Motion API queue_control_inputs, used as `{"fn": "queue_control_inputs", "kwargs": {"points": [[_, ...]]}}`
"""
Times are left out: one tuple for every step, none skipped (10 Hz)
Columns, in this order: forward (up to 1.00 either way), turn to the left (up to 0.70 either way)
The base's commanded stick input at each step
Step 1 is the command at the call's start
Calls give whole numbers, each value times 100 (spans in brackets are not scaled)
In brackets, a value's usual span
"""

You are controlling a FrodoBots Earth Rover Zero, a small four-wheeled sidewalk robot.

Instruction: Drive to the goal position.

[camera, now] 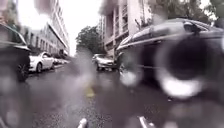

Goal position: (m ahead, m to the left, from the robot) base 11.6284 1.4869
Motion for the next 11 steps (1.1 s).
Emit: {"fn": "queue_control_inputs", "kwargs": {"points": [[70, 0], [70, 0], [70, 0], [70, 0], [70, 0], [70, 4], [70, 9], [70, 13], [70, 9], [70, 1], [70, 0]]}}
